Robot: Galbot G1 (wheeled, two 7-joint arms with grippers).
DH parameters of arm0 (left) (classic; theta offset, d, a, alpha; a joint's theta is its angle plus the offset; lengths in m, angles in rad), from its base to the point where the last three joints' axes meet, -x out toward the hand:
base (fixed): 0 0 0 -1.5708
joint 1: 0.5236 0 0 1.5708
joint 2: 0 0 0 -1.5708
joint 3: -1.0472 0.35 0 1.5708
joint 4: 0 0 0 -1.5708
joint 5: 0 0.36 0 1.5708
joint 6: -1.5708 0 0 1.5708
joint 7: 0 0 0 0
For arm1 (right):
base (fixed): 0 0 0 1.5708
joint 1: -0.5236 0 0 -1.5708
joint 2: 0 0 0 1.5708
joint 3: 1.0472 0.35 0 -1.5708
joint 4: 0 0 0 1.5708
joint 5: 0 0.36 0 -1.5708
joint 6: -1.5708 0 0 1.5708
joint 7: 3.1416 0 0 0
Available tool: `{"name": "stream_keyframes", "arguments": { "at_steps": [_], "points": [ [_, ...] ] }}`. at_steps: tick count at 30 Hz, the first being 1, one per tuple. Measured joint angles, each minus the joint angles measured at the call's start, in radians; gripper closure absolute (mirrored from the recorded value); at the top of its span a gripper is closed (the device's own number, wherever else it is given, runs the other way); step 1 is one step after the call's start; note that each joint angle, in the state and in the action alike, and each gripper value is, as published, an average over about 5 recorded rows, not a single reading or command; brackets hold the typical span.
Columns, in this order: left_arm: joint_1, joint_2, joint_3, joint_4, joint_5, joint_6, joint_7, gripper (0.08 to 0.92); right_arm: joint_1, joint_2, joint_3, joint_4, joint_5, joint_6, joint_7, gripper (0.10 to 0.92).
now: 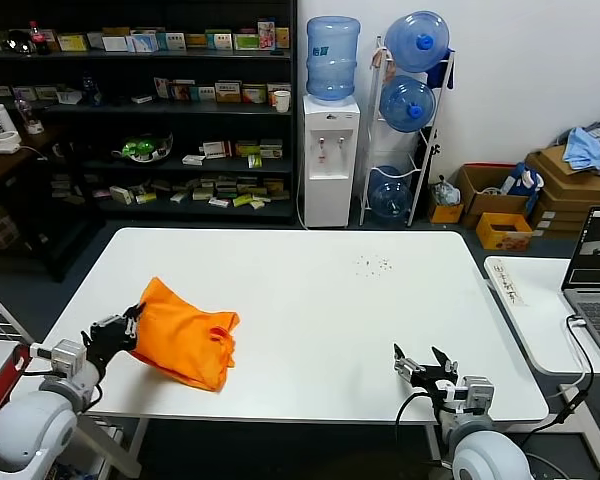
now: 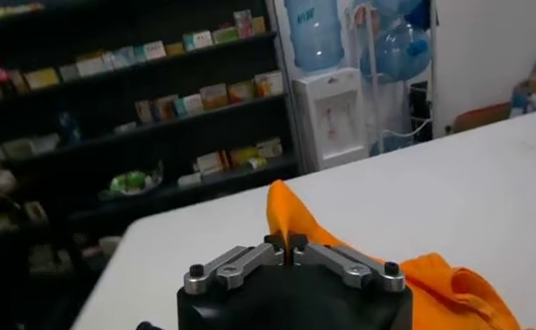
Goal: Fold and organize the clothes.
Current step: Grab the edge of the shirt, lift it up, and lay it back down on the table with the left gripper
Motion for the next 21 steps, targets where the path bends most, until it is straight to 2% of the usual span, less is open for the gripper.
{"name": "stream_keyframes", "arguments": {
  "at_steps": [9,21],
  "points": [
    [0.006,0.098,-0.113,0.057,0.139,0.006,0.008,0.887,0.014,-0.001,-0.013,-0.008,-0.002,0.011,-0.011,0.203],
    [-0.001,0.132,-0.165,0.136,0.209,0.003,0.008,0.887,0.016,-0.002,-0.011,-0.012,-0.005,0.013,-0.012,0.203]
  ]
}}
